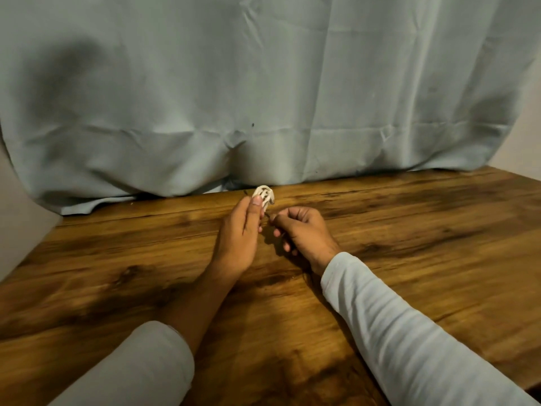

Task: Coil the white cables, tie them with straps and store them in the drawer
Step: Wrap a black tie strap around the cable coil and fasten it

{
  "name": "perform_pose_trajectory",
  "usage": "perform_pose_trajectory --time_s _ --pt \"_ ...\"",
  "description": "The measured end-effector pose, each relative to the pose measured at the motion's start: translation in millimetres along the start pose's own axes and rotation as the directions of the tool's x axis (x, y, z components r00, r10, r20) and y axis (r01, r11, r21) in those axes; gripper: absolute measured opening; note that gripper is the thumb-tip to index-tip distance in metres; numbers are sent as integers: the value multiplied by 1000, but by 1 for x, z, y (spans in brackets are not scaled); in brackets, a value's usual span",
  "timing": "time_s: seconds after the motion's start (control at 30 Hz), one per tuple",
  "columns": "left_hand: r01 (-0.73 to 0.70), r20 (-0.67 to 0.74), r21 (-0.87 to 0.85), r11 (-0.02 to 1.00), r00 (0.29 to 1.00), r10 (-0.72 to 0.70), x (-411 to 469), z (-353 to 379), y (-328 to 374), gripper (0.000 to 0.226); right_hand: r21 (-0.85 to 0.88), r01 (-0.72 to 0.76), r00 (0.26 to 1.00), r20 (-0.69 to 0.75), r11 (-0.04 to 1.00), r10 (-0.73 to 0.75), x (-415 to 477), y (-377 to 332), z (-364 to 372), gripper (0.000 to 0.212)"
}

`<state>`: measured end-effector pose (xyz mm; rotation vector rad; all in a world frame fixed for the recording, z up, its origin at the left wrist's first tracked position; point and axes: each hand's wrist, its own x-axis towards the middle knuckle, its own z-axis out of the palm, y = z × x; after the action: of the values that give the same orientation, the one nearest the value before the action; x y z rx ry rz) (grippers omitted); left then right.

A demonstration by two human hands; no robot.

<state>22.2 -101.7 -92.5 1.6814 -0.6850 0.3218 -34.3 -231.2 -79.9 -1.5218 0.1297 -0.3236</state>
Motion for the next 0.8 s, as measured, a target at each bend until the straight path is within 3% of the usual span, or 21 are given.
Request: perform_pose_trajectory --time_s 0.13,0.27,0.43,0.7,0.8 --pt "-66 85 54 996 995 61 -4 6 2 32 156 57 998 28 986 -62 2 3 2 14" --pt "-120 78 246 962 992 104 0 3 -5 28 306 -5 998 62 952 -14 5 7 2 9" --pt "-152 82 466 872 988 128 -2 4 7 28 459 -75 997 37 885 65 9 8 8 26" --pt "-172 58 494 852 985 165 2 4 1 46 443 -99 995 65 891 79 8 9 9 30" --pt "-186 63 503 844 982 179 5 0 -6 48 403 -138 989 109 905 102 5 6 8 13"
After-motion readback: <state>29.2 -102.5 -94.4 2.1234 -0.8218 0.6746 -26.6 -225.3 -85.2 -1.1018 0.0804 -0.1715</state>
